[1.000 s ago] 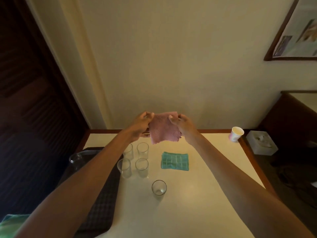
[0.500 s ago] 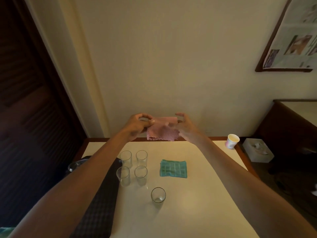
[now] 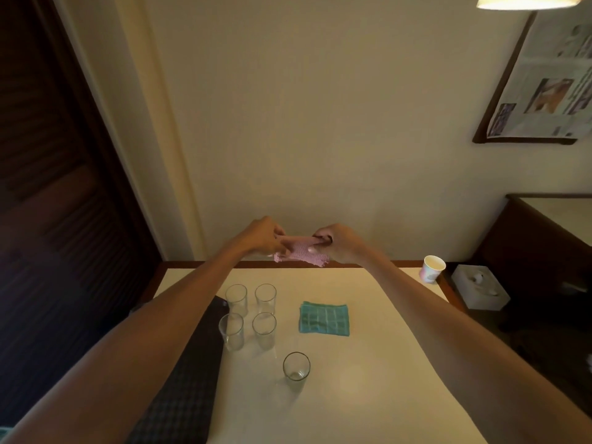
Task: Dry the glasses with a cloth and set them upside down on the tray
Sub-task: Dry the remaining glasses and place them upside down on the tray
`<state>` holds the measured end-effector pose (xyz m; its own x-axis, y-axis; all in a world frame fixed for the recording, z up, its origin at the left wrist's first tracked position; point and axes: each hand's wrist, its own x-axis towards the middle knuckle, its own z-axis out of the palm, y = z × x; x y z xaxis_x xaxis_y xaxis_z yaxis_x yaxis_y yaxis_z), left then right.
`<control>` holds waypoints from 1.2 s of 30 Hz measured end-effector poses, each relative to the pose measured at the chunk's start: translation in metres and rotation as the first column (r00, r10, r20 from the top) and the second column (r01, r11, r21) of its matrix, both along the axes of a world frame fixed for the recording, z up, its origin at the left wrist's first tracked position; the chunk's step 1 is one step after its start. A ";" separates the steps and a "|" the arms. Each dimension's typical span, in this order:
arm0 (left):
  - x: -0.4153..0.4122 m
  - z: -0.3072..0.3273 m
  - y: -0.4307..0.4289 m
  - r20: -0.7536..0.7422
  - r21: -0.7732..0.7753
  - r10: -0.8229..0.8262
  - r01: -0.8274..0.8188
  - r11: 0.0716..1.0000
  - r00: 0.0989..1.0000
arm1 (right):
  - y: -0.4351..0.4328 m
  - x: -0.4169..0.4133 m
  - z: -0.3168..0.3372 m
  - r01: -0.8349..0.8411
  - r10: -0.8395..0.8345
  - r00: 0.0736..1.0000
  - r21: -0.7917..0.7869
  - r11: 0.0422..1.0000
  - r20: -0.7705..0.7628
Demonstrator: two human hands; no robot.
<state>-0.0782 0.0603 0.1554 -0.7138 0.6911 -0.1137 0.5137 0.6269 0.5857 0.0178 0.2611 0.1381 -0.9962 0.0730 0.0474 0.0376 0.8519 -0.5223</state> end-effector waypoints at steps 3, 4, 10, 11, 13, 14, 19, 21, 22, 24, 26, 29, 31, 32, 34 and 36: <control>0.002 0.004 0.000 -0.032 -0.059 -0.002 0.000 0.998 0.999 | 0.000 0.003 -0.005 -0.005 0.003 1.000 0.052 0.999 0.026; 0.002 0.004 0.000 -0.031 -0.072 -0.005 0.002 0.997 0.999 | 0.001 0.005 -0.006 -0.009 0.006 0.999 0.065 0.998 0.037; -0.002 0.004 -0.011 0.298 0.097 -0.056 0.028 0.995 0.953 | 0.007 0.013 -0.005 -0.008 0.007 0.995 0.008 1.000 0.098; 0.000 0.004 -0.014 0.369 0.153 -0.070 0.013 0.988 0.927 | 0.009 0.015 -0.005 0.003 0.001 0.994 -0.038 0.999 0.107; 0.004 0.002 -0.017 0.412 0.229 -0.081 -0.017 0.973 0.908 | 0.011 0.021 -0.005 0.011 0.012 0.992 -0.183 0.983 0.123; 0.006 0.001 -0.018 0.408 0.262 -0.085 -0.028 0.965 0.909 | 0.011 0.025 -0.005 0.013 0.033 0.989 -0.310 0.951 0.143; 0.021 -0.004 -0.019 0.477 0.378 -0.191 -0.003 0.926 0.858 | -0.005 0.043 0.006 0.020 0.184 0.938 -0.574 0.819 0.295; 0.027 -0.007 -0.017 0.469 0.392 -0.203 0.003 0.920 0.860 | -0.010 0.046 0.000 0.030 0.169 0.934 -0.539 0.842 0.316; 0.029 -0.009 -0.016 0.451 0.398 -0.195 -0.001 0.918 0.871 | -0.011 0.047 -0.004 0.041 0.162 0.932 -0.539 0.841 0.323; 0.032 -0.017 -0.016 0.419 0.415 -0.160 -0.031 0.910 0.894 | -0.013 0.052 -0.013 0.055 0.186 0.925 -0.602 0.797 0.331; 0.037 -0.026 -0.017 0.392 0.427 -0.135 -0.050 0.903 0.910 | -0.014 0.056 -0.024 0.056 0.262 0.910 -0.721 0.690 0.321; 0.050 -0.048 -0.018 0.358 0.409 -0.088 -0.072 0.910 0.929 | -0.013 0.064 -0.047 0.087 0.291 0.901 -0.792 0.604 0.321; 0.059 -0.065 -0.020 0.343 0.380 -0.030 -0.109 0.918 0.939 | -0.015 0.071 -0.061 0.152 0.172 0.905 -0.672 0.725 0.390; 0.062 -0.075 -0.022 0.352 0.354 -0.012 -0.122 0.927 0.936 | -0.016 0.076 -0.069 0.175 0.107 0.902 -0.582 0.794 0.418; 0.065 -0.100 -0.028 0.386 0.261 0.001 -0.110 0.959 0.922 | -0.014 0.084 -0.089 0.194 0.028 0.903 -0.464 0.864 0.429; 0.069 -0.125 -0.039 0.415 0.127 -0.008 -0.049 0.991 0.910 | -0.014 0.095 -0.110 0.204 0.012 0.907 -0.461 0.864 0.422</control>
<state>-0.0094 0.0217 0.0304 -0.6369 0.7058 -0.3102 0.1954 0.5370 0.8206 0.1127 0.2469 0.0285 -0.9057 0.0754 -0.4171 0.4007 0.4732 -0.7845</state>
